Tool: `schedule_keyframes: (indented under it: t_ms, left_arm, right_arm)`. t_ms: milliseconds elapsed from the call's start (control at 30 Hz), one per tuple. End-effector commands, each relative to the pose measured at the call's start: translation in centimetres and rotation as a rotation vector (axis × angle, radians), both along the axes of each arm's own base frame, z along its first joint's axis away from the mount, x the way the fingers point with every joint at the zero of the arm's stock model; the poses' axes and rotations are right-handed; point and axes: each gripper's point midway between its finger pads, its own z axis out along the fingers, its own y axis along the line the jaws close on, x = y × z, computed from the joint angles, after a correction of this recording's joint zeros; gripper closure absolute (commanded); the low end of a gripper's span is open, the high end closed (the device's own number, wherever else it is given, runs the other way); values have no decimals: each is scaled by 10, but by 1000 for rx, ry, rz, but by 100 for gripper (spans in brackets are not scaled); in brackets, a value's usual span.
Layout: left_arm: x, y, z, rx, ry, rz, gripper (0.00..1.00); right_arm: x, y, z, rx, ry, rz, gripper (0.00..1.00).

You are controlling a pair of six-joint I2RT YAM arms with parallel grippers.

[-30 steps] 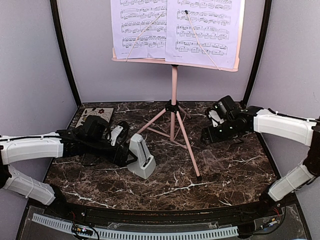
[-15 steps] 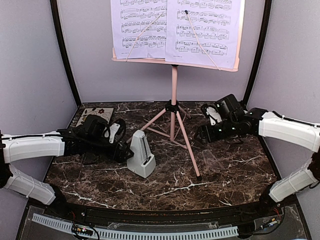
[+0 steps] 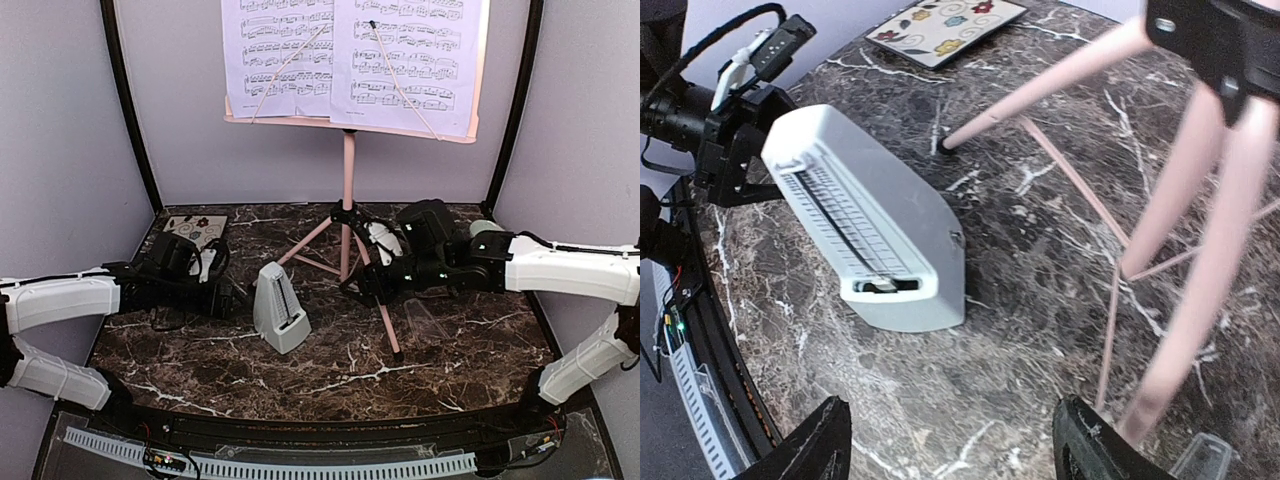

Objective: Set up the instrument practice props

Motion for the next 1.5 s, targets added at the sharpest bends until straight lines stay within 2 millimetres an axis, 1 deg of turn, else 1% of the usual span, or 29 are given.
schedule_keyframes:
  t_ms: [0, 100, 167, 233, 300, 400, 567, 700, 867, 1000, 1133, 1267, 1367, 1467]
  left_arm:
    - [-23, -1, -7, -73, 66, -7, 17]
    - [-27, -1, -9, -100, 76, 7, 18]
    - [-28, -2, -8, -119, 85, 11, 19]
    - [-30, -3, -8, -132, 97, 17, 19]
    - [-32, -2, -10, -140, 111, 30, 19]
    - [-34, -2, -10, -156, 116, 38, 19]
    - [-36, -3, -6, -176, 112, 42, 19]
    - [-38, -1, -5, -179, 115, 45, 19]
    - [-44, 1, -6, -185, 136, 52, 20]
    - [-44, 8, -4, -185, 149, 88, 20]
    - [-36, 12, 12, -218, 126, 133, 18]
    - [-28, 16, 36, -240, 84, 182, 2]
    - [-27, 15, 60, -270, 57, 184, 1]
    - [-27, 19, 80, -271, 44, 199, 1]
  right_arm:
    - [-11, 47, 3, 37, -51, 127, 30]
    - [-22, 72, -12, 28, -72, 221, 25]
    - [-25, 86, -23, 5, -84, 264, 23]
    - [-25, 97, -37, 0, -96, 290, 20]
    - [-25, 103, -45, 28, -114, 306, 16]
    - [-27, 109, -63, 50, -129, 337, 14]
    - [-23, 116, -90, 53, -158, 353, 13]
    - [-17, 120, -102, 53, -183, 358, 12]
    - [-7, 118, -115, 51, -195, 362, 10]
    - [-5, 127, -121, 61, -190, 394, 9]
    - [-11, 136, -124, 98, -162, 431, 9]
    - [-19, 142, -113, 142, -156, 426, 9]
    - [-30, 147, -108, 175, -141, 422, 9]
    - [-43, 154, -110, 177, -121, 438, 9]
